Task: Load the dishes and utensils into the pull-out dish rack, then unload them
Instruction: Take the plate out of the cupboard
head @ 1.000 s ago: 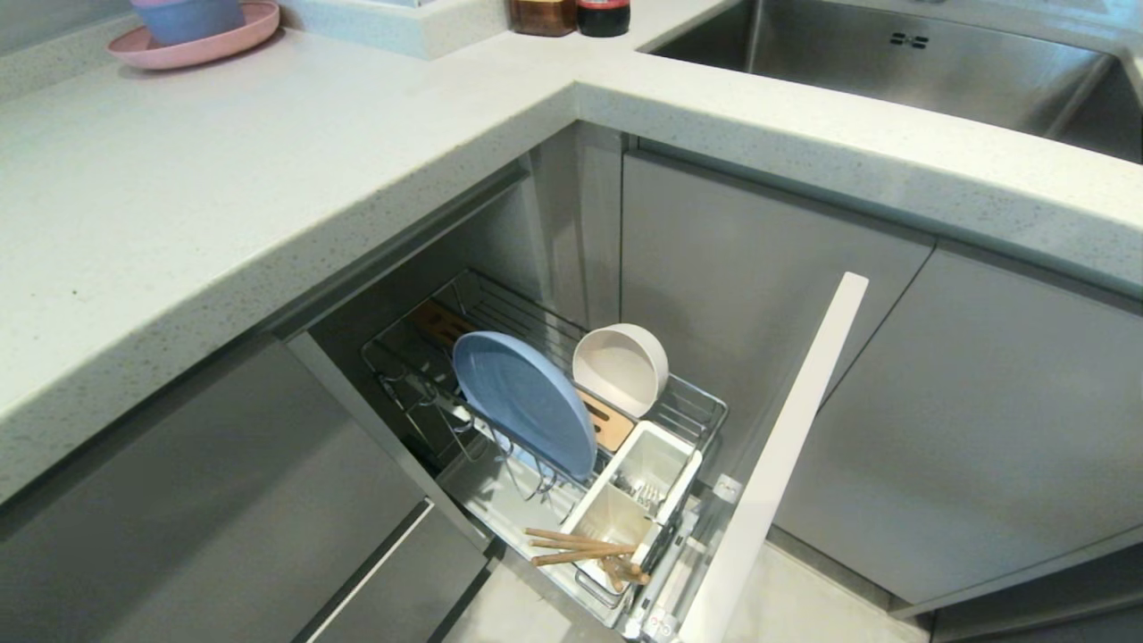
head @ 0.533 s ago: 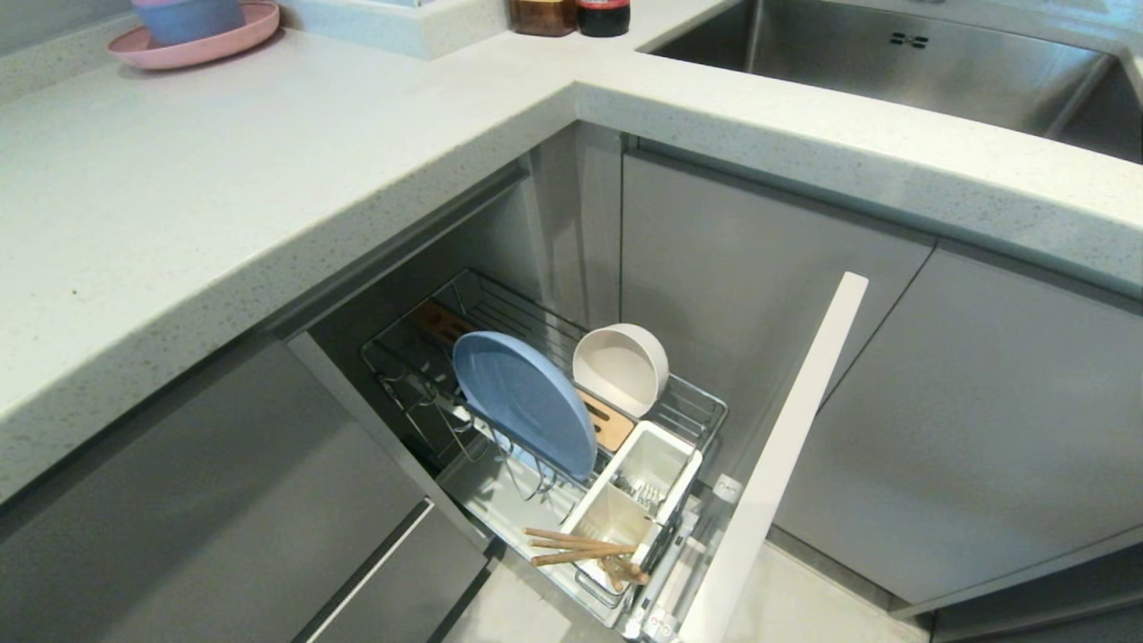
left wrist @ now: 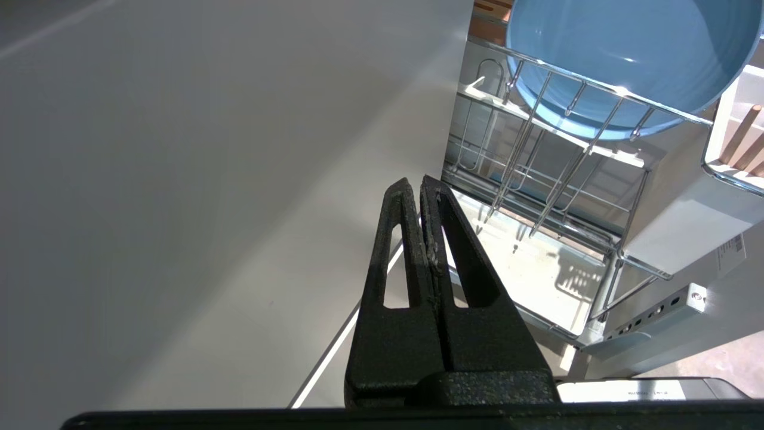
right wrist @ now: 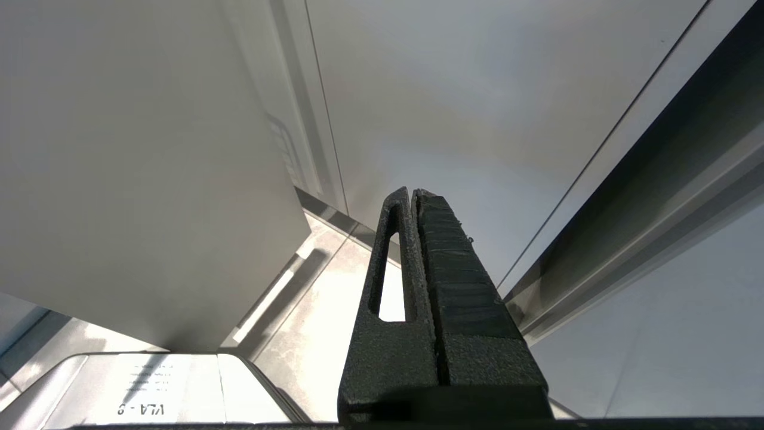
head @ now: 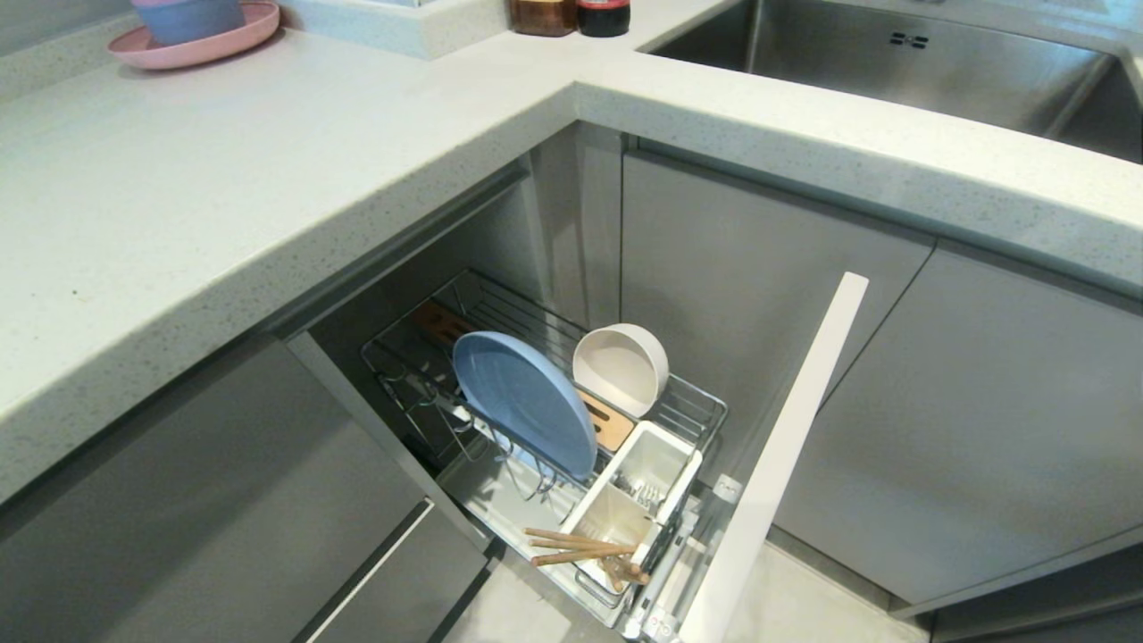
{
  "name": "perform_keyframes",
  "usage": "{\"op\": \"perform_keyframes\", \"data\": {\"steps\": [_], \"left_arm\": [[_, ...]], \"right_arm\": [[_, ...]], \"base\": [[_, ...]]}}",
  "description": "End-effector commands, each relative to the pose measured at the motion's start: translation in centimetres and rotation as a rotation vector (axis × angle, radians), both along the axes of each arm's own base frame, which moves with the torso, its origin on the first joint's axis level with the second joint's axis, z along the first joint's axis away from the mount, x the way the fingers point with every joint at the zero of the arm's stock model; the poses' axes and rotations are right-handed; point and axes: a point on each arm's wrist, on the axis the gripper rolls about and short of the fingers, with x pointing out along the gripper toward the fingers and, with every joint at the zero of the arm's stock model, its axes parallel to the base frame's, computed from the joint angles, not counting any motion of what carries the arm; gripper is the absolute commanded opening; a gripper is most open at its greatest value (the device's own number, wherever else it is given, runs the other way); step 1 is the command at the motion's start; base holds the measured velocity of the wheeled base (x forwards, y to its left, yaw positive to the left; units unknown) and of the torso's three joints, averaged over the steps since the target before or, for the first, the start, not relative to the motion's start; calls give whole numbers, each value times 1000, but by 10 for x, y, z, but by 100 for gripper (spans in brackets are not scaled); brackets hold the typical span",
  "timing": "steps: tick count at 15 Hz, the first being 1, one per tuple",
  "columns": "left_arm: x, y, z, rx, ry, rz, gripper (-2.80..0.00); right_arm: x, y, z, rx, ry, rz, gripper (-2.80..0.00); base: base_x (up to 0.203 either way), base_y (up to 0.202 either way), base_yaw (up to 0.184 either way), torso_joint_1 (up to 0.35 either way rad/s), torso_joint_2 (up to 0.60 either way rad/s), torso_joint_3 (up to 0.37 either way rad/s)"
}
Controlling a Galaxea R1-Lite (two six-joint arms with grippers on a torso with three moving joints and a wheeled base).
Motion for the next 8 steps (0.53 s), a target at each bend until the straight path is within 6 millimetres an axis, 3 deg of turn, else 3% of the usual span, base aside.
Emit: {"op": "perform_keyframes", "data": {"steps": [1, 8], "left_arm": [[2, 0, -7, 0, 27, 0, -280], [2, 0, -7, 0, 27, -1, -280]], "right_arm": [[0, 0, 0, 0, 2, 0, -280], [0, 0, 0, 0, 2, 0, -280]], "base": [[0, 0, 0, 0, 0, 0], [0, 0, 0, 0, 0, 0]]}}
